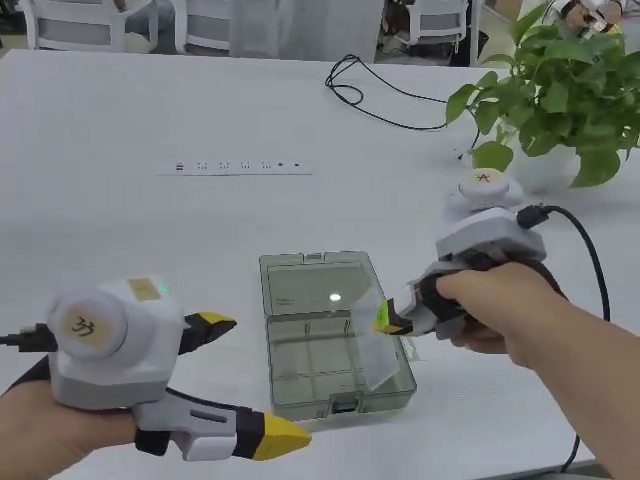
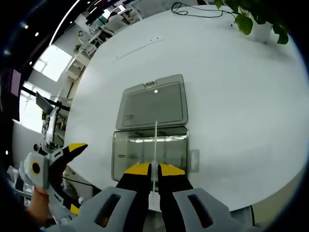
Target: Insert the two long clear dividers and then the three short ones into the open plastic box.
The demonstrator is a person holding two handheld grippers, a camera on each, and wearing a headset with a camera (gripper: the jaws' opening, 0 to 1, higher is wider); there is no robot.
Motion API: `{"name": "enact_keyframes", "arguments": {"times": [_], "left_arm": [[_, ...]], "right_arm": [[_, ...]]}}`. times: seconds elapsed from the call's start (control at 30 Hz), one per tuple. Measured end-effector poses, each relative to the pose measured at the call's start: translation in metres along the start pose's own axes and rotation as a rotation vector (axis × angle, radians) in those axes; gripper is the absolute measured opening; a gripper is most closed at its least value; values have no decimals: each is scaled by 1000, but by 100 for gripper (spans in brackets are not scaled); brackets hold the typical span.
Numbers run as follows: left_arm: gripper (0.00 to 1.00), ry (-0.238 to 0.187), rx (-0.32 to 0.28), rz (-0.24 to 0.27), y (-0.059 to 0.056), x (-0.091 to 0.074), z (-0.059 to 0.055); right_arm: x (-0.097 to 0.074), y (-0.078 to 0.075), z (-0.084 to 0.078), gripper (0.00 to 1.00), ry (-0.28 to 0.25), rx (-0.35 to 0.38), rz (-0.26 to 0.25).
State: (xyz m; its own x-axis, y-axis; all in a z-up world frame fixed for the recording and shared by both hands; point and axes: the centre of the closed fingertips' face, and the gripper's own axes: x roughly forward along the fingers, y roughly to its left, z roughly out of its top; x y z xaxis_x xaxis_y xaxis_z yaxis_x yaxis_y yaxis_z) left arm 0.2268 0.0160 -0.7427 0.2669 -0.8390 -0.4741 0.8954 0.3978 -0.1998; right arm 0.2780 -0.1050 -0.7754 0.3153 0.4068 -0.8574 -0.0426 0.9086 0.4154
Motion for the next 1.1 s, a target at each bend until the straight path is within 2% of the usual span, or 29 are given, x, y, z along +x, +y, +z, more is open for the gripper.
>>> {"name": "enact_keyframes", "arguments": {"times": [0.23, 0.43, 0.73, 1.1], "left_arm": [[97, -9, -13, -9, -1, 2, 0], [97, -13, -22, -8, -1, 2, -1], [97, -10, -31, -4, 3, 0, -5], [97, -19, -35, -12, 2, 3, -1]], "right_arm": [[5, -4, -2, 7, 11, -9, -22], [8, 3, -6, 7, 21, -26, -26], [9, 0, -10, 7, 34, -44, -46], [12, -3, -9, 7, 40, -50, -60]]}}
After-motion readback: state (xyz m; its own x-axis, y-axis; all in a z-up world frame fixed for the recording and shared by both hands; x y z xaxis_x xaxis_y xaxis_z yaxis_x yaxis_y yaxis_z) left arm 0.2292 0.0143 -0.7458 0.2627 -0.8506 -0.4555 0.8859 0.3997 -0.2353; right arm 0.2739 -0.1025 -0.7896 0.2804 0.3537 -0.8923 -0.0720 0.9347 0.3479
